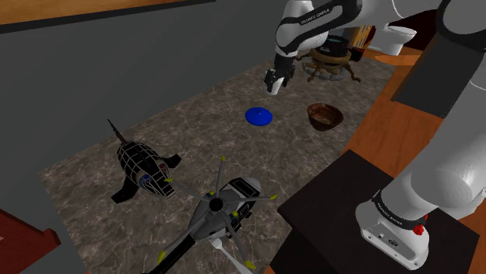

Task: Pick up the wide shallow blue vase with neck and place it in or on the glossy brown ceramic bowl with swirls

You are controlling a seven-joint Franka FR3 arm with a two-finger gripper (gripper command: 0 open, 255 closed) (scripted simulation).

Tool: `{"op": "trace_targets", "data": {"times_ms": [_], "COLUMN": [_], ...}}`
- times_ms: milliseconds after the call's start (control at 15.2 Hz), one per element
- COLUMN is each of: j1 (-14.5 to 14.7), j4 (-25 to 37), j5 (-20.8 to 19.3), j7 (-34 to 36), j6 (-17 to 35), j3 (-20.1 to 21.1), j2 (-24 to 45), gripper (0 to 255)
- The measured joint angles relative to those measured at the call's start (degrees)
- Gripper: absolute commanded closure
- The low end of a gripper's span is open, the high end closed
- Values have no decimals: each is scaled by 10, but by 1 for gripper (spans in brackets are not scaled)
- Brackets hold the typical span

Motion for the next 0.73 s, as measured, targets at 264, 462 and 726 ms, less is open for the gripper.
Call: {"op": "trace_targets", "data": {"times_ms": [264, 462, 726], "j1": [-8, -14, -24], "j4": [68, 123, 211], "j5": [17, 27, 36], "j7": [-16, -25, -35], "j6": [7, 12, -2], "j3": [3, 8, 15], "j2": [91, 162, 252], "gripper": [0, 0, 0]}}
